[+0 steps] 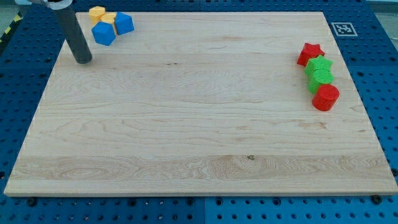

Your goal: Move the blue triangle to the top center

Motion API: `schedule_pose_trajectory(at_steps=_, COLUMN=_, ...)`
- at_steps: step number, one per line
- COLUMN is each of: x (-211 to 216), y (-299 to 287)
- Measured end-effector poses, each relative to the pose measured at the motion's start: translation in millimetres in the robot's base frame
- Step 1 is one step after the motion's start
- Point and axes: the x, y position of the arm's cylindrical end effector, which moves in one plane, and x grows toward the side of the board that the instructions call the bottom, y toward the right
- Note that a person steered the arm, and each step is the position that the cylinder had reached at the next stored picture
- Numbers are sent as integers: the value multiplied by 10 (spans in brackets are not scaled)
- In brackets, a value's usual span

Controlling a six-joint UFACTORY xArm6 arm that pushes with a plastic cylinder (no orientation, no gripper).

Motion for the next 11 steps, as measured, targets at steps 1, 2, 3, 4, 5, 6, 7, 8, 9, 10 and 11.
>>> schedule_pose_trajectory(at_steps=1, x=-395, y=-166)
schedule_pose_trajectory(at_steps=2, x=-687, y=-317)
schedule_pose_trajectory(at_steps=3, x=-1028, y=-332)
schedule_pose_trajectory(at_steps=4, x=-1489, y=-371)
schedule_pose_trajectory(at_steps=5, x=-1544, y=-408)
schedule_pose_trajectory(at_steps=6, x=-1510, y=-272)
schedule_pose_trajectory(at_steps=7, x=-1362, y=-51)
schedule_pose_trajectory(at_steps=8, x=-1216, y=329)
schedule_pose_trajectory(at_steps=9, x=-1120, y=669)
schedule_pose_trajectory(at_steps=10, x=-1050, y=1036)
schedule_pose_trajectory(at_steps=11, x=-1044, y=1453)
